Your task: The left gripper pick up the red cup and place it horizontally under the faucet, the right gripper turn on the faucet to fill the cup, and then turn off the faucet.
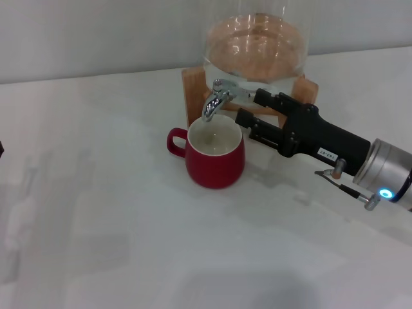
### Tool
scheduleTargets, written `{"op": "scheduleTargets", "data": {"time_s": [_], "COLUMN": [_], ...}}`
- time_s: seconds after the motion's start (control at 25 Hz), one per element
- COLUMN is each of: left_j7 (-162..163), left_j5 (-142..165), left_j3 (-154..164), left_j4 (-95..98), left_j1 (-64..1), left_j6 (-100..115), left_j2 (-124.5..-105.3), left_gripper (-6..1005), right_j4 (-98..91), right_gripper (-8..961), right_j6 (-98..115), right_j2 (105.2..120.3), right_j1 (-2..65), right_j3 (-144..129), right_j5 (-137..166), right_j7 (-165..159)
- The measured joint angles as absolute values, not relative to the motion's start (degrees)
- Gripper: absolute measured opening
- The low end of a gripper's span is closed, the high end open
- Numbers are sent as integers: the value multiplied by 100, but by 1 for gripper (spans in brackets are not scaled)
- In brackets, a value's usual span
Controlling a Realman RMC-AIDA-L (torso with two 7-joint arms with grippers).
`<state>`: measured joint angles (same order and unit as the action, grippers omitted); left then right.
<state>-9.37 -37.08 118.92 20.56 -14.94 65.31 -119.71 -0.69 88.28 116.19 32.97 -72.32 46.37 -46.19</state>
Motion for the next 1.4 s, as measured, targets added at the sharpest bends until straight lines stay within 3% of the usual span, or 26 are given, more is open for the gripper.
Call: {"op": "scheduleTargets", "data": {"time_s": [1.4], "left_j7": [-940], "left_j5": [-3716], "left_j3": [11891], "left_j4": [1985], "left_j1": [-1596], "left_j6": [6502], "left_j2": [-11971], "left_gripper": [880], "right_j4": [-173], "right_gripper": [722], "right_j6": [8831], "right_j2": [11619], "right_j1": [3465], "right_j3": [-7506], "right_j5": [4651], "right_j7": [-4898]}}
